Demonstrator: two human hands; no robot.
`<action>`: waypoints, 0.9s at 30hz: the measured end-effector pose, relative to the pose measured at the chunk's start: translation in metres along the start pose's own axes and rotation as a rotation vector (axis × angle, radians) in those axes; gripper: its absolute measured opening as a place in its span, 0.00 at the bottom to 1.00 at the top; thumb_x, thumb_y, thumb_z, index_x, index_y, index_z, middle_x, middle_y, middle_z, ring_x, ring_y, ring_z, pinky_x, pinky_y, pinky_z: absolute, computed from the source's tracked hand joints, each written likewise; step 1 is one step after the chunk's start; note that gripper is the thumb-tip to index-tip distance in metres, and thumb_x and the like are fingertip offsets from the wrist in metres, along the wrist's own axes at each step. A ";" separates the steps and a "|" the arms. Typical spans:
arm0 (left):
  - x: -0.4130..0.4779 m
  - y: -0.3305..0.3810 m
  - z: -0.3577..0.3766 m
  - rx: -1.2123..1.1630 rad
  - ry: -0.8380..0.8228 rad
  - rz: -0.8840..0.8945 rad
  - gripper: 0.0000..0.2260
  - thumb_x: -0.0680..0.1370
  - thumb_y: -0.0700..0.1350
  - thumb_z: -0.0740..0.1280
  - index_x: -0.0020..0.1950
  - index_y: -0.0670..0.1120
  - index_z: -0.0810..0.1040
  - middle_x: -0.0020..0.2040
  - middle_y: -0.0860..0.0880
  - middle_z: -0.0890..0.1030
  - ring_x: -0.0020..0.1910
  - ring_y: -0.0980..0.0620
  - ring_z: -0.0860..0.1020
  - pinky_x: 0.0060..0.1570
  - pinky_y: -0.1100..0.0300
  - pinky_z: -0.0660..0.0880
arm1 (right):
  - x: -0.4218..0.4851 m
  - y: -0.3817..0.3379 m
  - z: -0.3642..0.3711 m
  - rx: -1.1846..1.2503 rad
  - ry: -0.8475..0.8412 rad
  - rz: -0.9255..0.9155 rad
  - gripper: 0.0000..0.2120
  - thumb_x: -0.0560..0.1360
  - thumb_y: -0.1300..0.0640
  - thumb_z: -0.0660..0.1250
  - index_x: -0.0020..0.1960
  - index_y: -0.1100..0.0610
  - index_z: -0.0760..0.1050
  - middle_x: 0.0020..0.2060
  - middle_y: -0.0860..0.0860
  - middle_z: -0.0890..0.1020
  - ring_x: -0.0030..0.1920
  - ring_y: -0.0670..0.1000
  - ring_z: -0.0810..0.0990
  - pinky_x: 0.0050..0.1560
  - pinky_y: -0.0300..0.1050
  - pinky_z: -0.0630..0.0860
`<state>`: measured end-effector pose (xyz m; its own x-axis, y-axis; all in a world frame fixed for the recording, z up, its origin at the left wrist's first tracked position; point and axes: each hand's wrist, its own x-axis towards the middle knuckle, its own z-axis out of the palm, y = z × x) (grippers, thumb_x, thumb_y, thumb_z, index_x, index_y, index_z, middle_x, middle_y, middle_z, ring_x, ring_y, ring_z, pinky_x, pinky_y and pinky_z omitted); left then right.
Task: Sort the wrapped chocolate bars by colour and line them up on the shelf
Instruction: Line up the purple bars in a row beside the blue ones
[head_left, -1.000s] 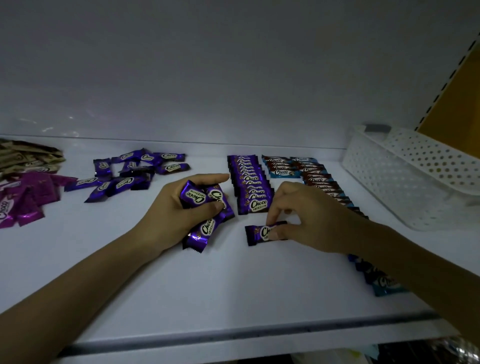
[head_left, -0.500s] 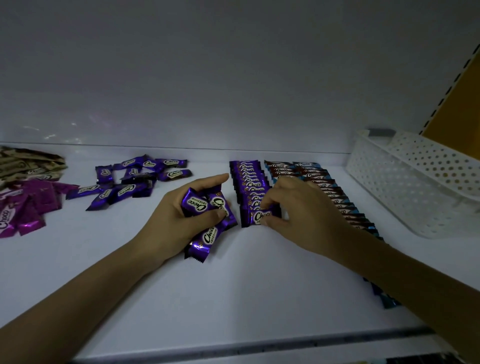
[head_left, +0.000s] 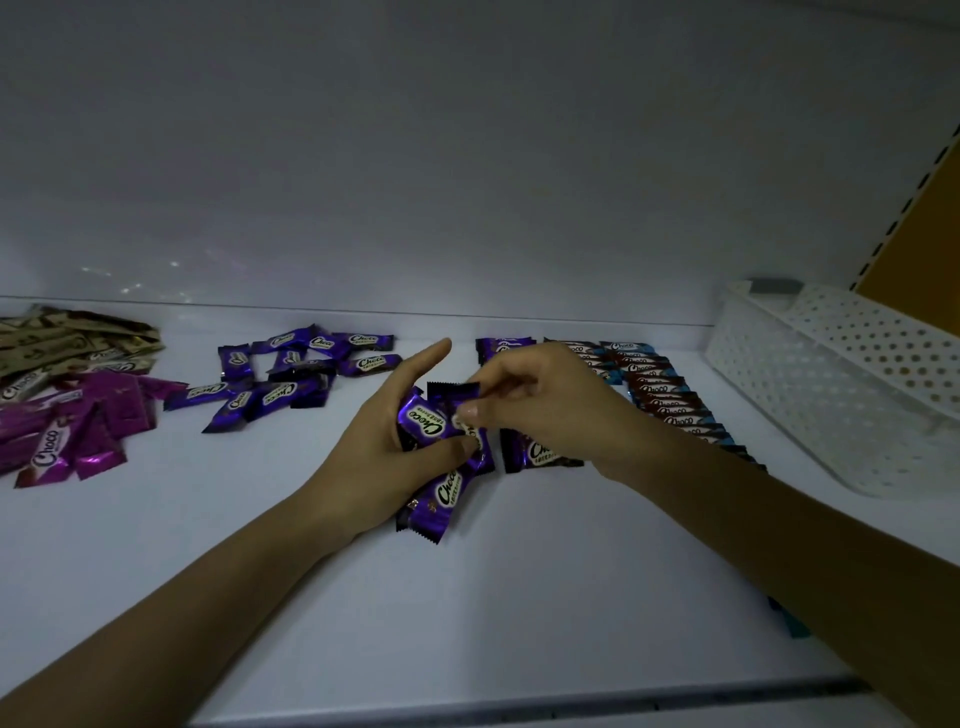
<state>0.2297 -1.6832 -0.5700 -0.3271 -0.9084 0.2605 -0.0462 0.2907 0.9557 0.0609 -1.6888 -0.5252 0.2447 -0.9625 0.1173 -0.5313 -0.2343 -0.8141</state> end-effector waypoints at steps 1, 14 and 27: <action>0.001 -0.001 -0.001 0.010 0.004 -0.005 0.31 0.72 0.33 0.71 0.68 0.60 0.68 0.54 0.68 0.79 0.51 0.59 0.82 0.43 0.68 0.77 | -0.001 0.001 -0.002 0.052 0.035 0.012 0.04 0.70 0.60 0.74 0.42 0.53 0.80 0.35 0.48 0.83 0.38 0.45 0.83 0.44 0.41 0.79; 0.000 -0.003 0.002 -0.038 0.002 -0.049 0.23 0.73 0.29 0.68 0.63 0.50 0.74 0.43 0.48 0.85 0.41 0.57 0.83 0.40 0.70 0.76 | -0.052 0.030 -0.033 -0.450 -0.197 -0.063 0.17 0.71 0.59 0.73 0.59 0.50 0.77 0.42 0.44 0.80 0.41 0.41 0.77 0.43 0.30 0.73; -0.001 -0.003 0.002 -0.006 0.019 -0.048 0.23 0.73 0.31 0.69 0.62 0.53 0.73 0.45 0.49 0.84 0.42 0.58 0.83 0.39 0.71 0.76 | -0.057 0.034 -0.028 -0.846 0.037 -0.123 0.15 0.70 0.41 0.70 0.51 0.49 0.77 0.46 0.43 0.73 0.48 0.42 0.68 0.50 0.41 0.59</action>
<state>0.2278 -1.6827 -0.5729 -0.3070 -0.9266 0.2170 -0.0552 0.2449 0.9680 0.0069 -1.6459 -0.5435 0.3212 -0.9241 0.2072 -0.9330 -0.3462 -0.0979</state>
